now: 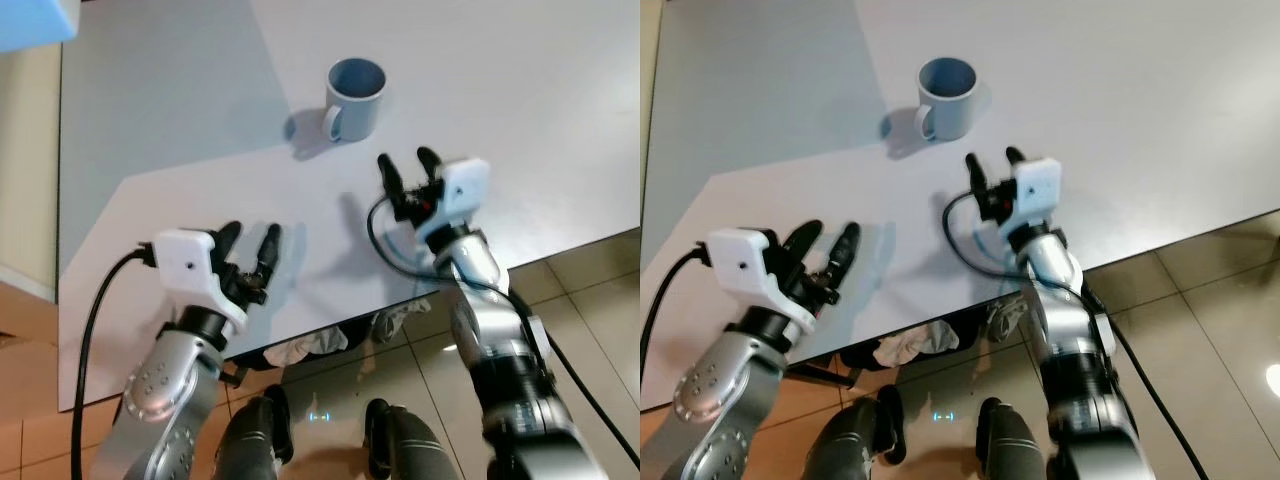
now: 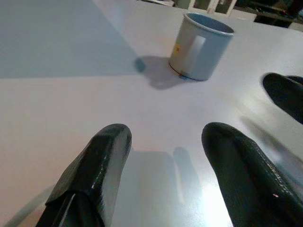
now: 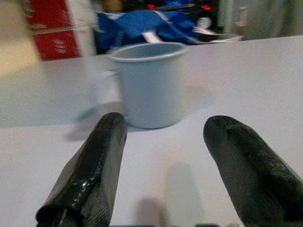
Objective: Setting the table
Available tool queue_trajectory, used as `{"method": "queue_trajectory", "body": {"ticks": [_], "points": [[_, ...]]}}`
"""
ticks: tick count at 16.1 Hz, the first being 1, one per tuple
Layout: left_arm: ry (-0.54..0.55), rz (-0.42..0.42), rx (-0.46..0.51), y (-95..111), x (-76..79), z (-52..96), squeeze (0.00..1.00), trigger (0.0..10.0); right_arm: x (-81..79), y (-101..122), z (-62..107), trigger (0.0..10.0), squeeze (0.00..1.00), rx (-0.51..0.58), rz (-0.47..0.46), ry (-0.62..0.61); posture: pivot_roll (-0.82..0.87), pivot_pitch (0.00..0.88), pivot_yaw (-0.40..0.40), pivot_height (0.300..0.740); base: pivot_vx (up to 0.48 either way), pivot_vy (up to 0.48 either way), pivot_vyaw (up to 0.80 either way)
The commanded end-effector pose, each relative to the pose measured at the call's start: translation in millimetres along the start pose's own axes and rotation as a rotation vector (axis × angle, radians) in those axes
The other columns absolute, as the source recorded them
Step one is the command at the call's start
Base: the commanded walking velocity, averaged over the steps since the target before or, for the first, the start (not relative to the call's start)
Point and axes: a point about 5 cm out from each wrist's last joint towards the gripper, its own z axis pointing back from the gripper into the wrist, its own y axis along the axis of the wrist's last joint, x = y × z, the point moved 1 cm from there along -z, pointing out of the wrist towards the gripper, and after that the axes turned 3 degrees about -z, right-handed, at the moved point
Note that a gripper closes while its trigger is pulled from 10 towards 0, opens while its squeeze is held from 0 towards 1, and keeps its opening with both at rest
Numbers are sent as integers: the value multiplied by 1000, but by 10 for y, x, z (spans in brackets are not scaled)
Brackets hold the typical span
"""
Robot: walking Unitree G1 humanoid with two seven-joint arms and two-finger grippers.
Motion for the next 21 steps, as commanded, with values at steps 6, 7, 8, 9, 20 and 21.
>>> {"method": "queue_trajectory", "body": {"ticks": [6,7,8,9,20,21], "points": [[114,-56,-15,-46,-263,-142,0,10000,-450,79,65,10000,0,-26,-129,261,-39,165,-13,740,0,480,0],[94,-59,2,-12,-251,-173,0,10000,-474,81,43,10000,0,-33,-127,288,-31,153,-23,740,0,480,0],[70,-60,12,5,-235,-198,0,10000,-483,78,38,10000,0,-40,-128,299,-30,142,-24,740,0,480,0],[45,-55,26,33,-216,-220,0,10000,-491,77,32,10000,0,-43,-125,310,-31,137,-23,740,0,480,0],[-397,38,78,191,85,-129,0,10000,-501,45,9,10000,0,-52,-132,360,-43,90,-8,740,0,477,0],[-497,73,78,233,121,-14,0,10000,-483,49,23,10000,0,-49,-161,363,-43,89,-9,740,0,476,0]]}}
